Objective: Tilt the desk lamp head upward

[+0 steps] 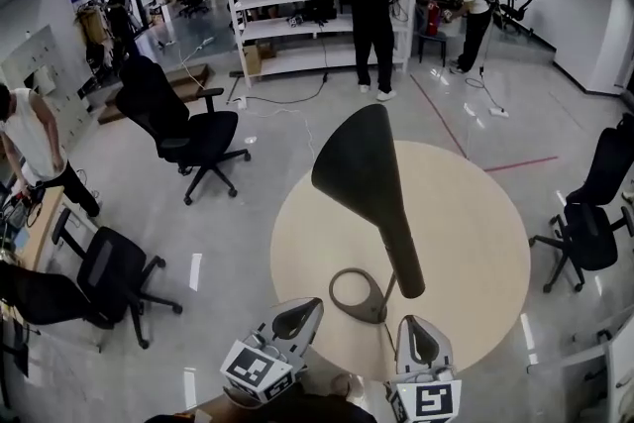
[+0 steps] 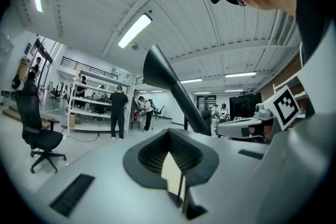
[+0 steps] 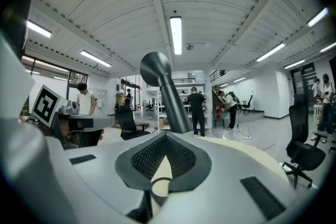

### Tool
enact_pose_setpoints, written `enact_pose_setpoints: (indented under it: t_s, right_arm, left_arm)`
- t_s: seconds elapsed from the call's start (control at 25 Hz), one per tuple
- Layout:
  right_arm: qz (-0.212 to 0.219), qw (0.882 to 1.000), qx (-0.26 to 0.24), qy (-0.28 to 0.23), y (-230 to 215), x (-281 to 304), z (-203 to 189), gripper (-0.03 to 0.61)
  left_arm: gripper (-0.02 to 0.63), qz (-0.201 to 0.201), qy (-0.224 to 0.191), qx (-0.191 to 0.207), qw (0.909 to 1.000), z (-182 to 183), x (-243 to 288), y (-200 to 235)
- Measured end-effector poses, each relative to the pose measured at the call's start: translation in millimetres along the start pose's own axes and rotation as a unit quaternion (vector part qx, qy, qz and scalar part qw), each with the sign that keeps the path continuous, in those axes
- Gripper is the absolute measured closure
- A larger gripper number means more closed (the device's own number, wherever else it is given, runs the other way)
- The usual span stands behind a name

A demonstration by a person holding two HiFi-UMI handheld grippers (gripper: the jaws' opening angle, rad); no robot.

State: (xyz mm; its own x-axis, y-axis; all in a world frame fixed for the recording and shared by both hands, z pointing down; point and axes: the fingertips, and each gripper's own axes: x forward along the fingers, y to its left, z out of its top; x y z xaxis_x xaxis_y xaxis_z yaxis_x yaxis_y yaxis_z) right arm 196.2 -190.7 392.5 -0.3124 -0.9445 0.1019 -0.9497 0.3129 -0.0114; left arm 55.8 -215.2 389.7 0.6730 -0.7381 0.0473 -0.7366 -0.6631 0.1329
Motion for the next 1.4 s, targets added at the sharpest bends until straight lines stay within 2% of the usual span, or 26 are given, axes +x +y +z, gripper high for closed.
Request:
enact_pose_setpoints:
  t_s: [0.2,0.36,0.6,0.76,0.84,1.08,1.28,1.4]
  right_arm:
    - [0.04,0.999,0.011,0.025,26,-3,-25,0.565]
    - [0.047,0.998,0.008,0.034,37,-5,-38,0.565]
    - [0.045,0.997,0.009,0.056,61,-20,-63,0.565]
    - [0.048,0.996,0.012,0.07,97,-49,-82,0.565]
    - [0.045,0.996,0.02,0.077,125,-68,-87,0.565]
    - [0.024,0.995,0.032,0.095,204,-127,-108,0.565]
    - [0.02,0.994,0.028,0.103,239,-163,-121,0.565]
    - [0.026,0.994,0.019,0.101,241,-180,-118,0.565]
  left_arm:
    - [0.566,0.02,0.024,0.01,0.9995,-10,-14,-12]
    - [0.566,0.027,0.023,0.032,0.9989,-14,-20,-17]
    - [0.566,0.042,0.04,0.034,0.9978,-37,-51,-25]
    - [0.566,0.051,0.047,0.032,0.9971,-54,-100,-33]
    - [0.566,0.06,0.052,0.04,0.996,-65,-137,-32]
    - [0.566,0.066,0.059,0.027,0.9957,-92,-241,-35]
    - [0.566,0.077,0.068,0.013,0.9946,-109,-304,-44]
    - [0.566,0.089,0.061,0.015,0.9941,-108,-321,-61]
